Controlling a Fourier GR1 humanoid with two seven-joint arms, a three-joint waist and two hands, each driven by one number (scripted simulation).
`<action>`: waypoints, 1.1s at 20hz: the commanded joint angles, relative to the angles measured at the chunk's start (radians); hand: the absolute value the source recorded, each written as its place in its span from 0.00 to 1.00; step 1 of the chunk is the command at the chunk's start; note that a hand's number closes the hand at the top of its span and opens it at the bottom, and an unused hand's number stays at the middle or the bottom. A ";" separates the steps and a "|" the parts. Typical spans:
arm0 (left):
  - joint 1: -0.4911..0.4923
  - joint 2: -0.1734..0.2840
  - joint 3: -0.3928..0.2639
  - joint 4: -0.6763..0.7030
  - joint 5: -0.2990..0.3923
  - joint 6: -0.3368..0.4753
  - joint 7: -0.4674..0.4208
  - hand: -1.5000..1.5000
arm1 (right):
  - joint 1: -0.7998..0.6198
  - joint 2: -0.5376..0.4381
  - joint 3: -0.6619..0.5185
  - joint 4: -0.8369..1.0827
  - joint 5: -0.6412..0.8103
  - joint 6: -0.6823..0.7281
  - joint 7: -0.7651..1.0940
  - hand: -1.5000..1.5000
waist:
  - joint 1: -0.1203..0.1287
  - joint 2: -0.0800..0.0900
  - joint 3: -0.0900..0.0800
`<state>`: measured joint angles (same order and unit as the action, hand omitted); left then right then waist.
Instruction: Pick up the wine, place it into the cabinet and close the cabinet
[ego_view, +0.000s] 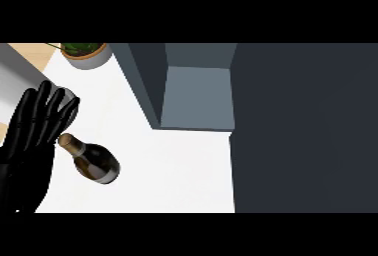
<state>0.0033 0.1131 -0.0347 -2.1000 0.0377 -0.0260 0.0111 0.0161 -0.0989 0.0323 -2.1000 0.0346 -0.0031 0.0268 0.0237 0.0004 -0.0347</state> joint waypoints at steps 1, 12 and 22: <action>0.040 -0.012 0.013 0.021 -0.001 -0.001 -0.045 0.00 | -0.061 0.001 0.028 -0.005 0.029 -0.006 0.054 0.00 | -0.017 -0.001 0.034; 0.058 -0.112 -0.334 -0.057 -0.067 0.365 0.228 0.00 | 0.167 -0.076 0.087 -0.202 -0.255 0.217 0.147 0.00 | -0.033 -0.003 0.035; 0.052 -0.113 -0.473 -0.167 -0.222 0.478 0.350 0.00 | 0.222 -0.097 -0.013 -0.368 -0.386 0.244 0.277 0.00 | -0.026 -0.003 0.035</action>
<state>0.0241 0.0015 -0.4535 -2.2266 -0.1215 0.4190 0.3470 0.1882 -0.1918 0.0417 -2.3804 -0.2825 0.2182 0.2610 -0.0033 -0.0019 0.0000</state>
